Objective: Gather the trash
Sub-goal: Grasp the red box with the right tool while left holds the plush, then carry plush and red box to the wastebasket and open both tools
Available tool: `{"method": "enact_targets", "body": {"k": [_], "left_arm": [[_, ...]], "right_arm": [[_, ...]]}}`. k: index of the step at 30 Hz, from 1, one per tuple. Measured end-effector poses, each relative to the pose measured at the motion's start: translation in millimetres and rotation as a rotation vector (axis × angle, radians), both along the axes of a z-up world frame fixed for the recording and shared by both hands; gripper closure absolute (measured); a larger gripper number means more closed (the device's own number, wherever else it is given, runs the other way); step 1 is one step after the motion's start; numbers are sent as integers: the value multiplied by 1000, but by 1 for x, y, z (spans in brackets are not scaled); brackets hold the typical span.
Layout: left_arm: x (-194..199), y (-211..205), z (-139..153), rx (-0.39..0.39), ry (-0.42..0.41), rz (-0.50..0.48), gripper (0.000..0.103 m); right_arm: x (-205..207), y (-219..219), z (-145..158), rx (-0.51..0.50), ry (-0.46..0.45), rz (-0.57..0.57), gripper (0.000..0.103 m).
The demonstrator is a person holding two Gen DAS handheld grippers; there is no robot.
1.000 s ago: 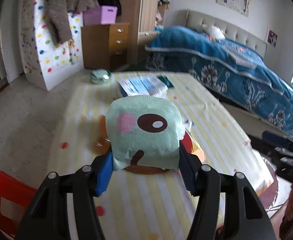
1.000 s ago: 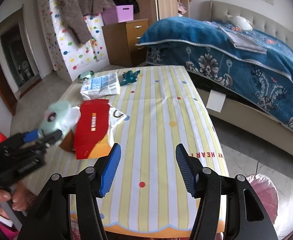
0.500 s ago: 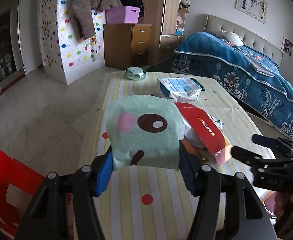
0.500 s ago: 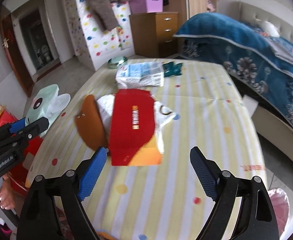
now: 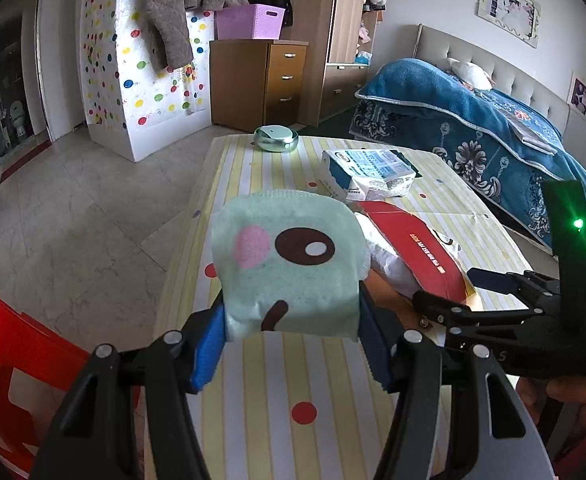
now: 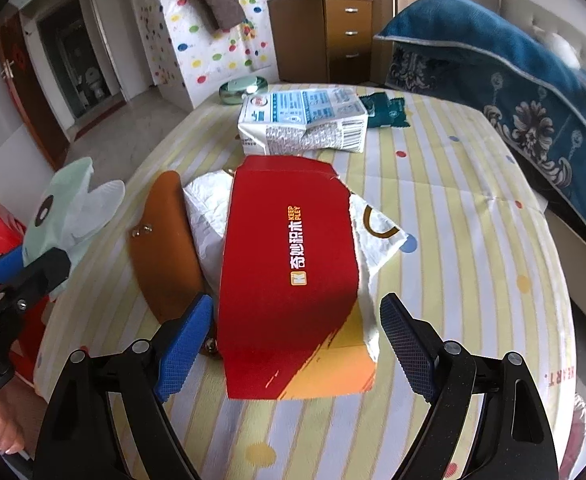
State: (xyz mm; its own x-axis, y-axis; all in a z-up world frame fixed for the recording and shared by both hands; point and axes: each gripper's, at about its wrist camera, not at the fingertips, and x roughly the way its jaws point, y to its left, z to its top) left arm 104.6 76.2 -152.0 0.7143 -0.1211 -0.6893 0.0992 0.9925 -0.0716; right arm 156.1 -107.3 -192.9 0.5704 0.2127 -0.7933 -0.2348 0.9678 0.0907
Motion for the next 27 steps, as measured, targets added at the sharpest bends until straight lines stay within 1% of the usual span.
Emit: {"method": "enact_targets", "body": {"k": [2,3,5,7,8,10,13,15,17,23,27], "left_arm": [[-1,0,1,0,-2,2,45],[-1,0,2,2,-2,2,45],[-4,0,4,3,-8,3,45],[-7,-2,7,2,-14,1,45],[-11,-3,11,1,-22,-4,45],[-16,-8,16,2,-36,-14,45],[-24,-18,25,-6,-55,-37,45],[-32,-31,31,-5,-73,-69,45],[-42,-49,37,14,-98,-110,45],[-66,-100,50,41,-139,-239,45],[-76,-136,55,35,-153,-324,45]], "right_arm": [[-1,-1,1,-5,-5,-2,21],[-3,-2,2,-6,-6,-4,29],[-5,-4,3,4,-11,-6,29],[-12,-6,11,-4,-49,-7,30],[-21,-9,22,0,-84,-7,30],[-32,-14,34,5,-123,-15,30],[-46,-26,48,10,-156,-33,30],[-60,-37,58,7,-169,-54,30],[-71,-47,65,8,-173,-76,30],[-119,-88,89,5,-219,-181,30],[-143,-118,94,17,-240,-250,30]]}}
